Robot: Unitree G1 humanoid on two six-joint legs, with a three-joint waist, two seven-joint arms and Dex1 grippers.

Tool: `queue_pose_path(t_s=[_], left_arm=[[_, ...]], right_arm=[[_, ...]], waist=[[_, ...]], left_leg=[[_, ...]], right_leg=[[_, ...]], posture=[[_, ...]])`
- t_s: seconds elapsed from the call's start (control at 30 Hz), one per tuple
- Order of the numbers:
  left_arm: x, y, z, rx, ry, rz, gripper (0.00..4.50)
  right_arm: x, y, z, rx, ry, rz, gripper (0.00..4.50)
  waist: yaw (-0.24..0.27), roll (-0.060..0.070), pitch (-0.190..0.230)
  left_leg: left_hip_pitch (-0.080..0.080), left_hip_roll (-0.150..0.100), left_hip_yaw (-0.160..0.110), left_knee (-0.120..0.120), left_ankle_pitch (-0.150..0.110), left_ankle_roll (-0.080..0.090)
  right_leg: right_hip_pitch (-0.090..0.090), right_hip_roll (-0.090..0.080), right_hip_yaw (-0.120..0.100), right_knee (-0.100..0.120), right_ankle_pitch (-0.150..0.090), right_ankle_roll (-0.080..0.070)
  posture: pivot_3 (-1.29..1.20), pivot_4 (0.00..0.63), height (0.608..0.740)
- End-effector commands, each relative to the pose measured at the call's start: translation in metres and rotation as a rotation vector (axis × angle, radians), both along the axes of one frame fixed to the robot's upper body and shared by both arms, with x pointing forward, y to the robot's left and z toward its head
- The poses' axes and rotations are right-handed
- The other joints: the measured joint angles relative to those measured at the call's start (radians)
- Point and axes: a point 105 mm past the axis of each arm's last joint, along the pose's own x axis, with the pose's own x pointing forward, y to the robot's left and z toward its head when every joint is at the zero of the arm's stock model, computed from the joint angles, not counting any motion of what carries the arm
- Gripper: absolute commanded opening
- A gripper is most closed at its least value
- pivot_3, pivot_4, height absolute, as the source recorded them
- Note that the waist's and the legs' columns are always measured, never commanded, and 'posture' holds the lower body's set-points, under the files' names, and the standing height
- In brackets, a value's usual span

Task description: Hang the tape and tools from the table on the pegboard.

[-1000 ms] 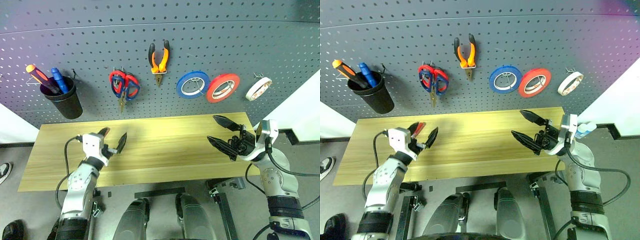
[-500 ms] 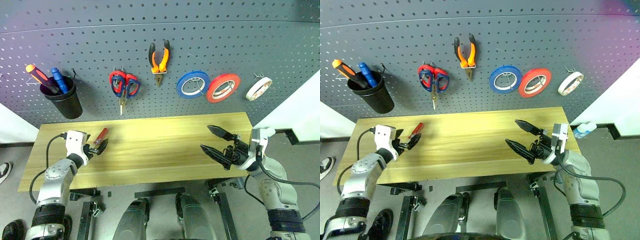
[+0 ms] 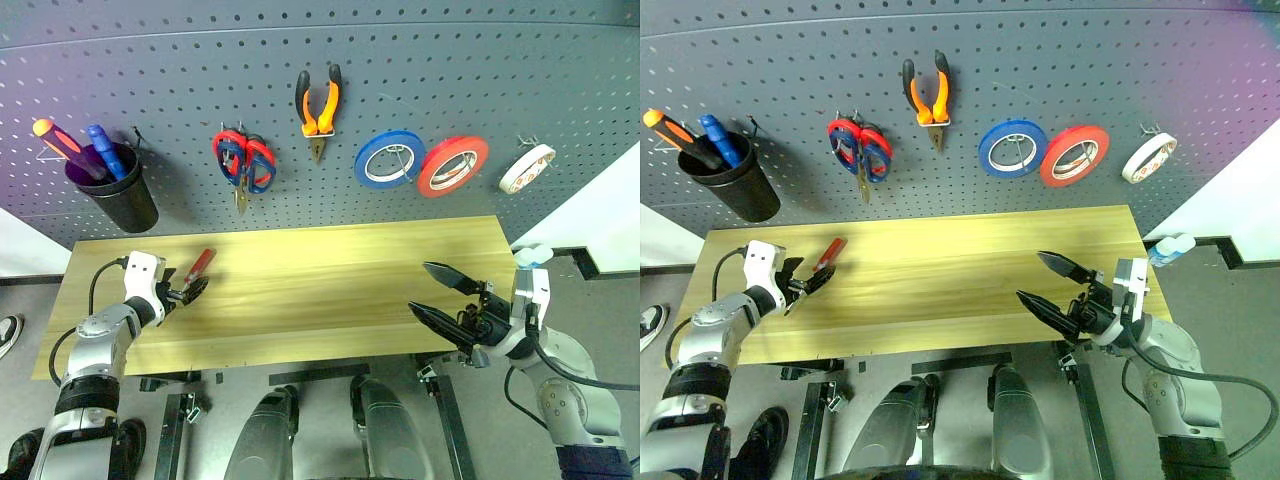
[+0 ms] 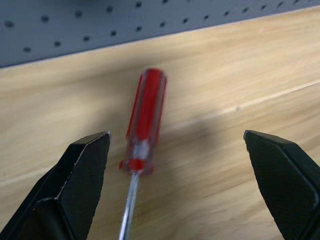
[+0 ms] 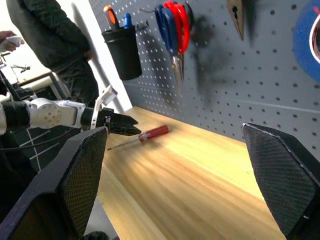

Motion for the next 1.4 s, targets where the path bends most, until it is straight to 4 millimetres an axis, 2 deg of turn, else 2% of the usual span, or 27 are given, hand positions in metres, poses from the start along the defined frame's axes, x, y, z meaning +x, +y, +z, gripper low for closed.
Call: queue_pose_path(t_s=[0.03,0.17,0.43,0.6,0.7,0.97,1.0,1.17,1.4], left_arm=[[0.005,0.008,0.009,0.033,-0.031,-0.004,4.47],[0.011,0.011,0.007,0.048,-0.02,0.0,4.47],[0.02,0.013,-0.002,0.062,0.035,0.024,4.47],[0.025,0.004,-0.008,0.038,0.072,0.004,4.47],[0.026,-0.002,-0.009,0.029,0.082,-0.021,3.88],[0.021,0.001,-0.014,0.007,0.117,-0.007,1.11],[0.021,0.001,-0.014,-0.013,0.121,-0.003,0.92],[0.018,-0.005,-0.012,-0.022,0.08,-0.023,0.9],[-0.001,-0.02,-0.01,-0.052,0.005,-0.056,0.9]], right_arm=[[-0.005,-0.004,0.013,-0.004,-0.043,-0.013,4.5],[-0.008,-0.007,0.012,-0.011,-0.03,-0.03,4.5],[-0.01,-0.01,0.013,-0.018,-0.027,-0.054,4.5],[-0.01,-0.012,0.013,-0.021,-0.029,-0.064,4.5],[-0.008,-0.013,0.014,-0.024,-0.036,-0.072,4.5],[-0.005,-0.014,0.015,-0.023,-0.048,-0.079,4.5],[-0.005,-0.014,0.015,-0.022,-0.047,-0.077,4.5],[-0.005,-0.011,0.015,0.0,-0.048,-0.047,4.5],[0.0,-0.008,0.015,0.002,-0.074,-0.01,4.5]], waist=[[-0.001,0.0,0.006],[-0.003,-0.001,0.017],[-0.023,-0.003,0.036],[-0.026,-0.003,0.042],[-0.026,-0.003,0.045],[-0.026,-0.002,0.048],[-0.026,-0.002,0.048],[-0.026,-0.002,0.048],[-0.026,-0.002,0.047]], left_leg=[[-0.002,0.0,0.0,0.0,0.0,0.0],[-0.011,0.0,0.0,0.0,0.0,0.0],[-0.012,-0.001,0.0,0.0,-0.001,0.002],[-0.012,-0.001,0.0,0.0,-0.001,0.002],[-0.012,-0.001,0.0,0.0,-0.001,0.002],[-0.012,-0.001,0.0,0.0,-0.001,0.002],[-0.012,-0.001,0.0,0.0,-0.001,0.002],[-0.012,-0.001,0.001,0.0,-0.001,0.002],[-0.012,-0.001,0.001,0.0,-0.001,0.002]], right_leg=[[-0.002,0.0,0.0,0.0,0.0,0.0],[-0.011,0.0,0.0,0.001,0.0,0.0],[-0.012,-0.001,-0.001,0.001,0.001,0.001],[-0.012,0.0,-0.001,0.001,0.001,0.001],[-0.012,0.0,-0.001,0.001,0.001,0.001],[-0.012,0.0,-0.001,0.001,0.0,0.001],[-0.012,0.0,-0.001,0.001,0.0,0.001],[-0.012,0.0,-0.001,0.001,0.001,0.002],[-0.012,-0.001,-0.001,0.001,0.001,0.001]], posture=[[-0.16,0.385,0.74],[-0.17,0.396,0.74],[-0.19,0.41,0.74],[-0.19,0.413,0.74],[-0.19,0.412,0.74],[-0.19,0.405,0.74],[-0.19,0.404,0.74],[-0.19,0.387,0.74],[-0.17,0.35,0.74]])
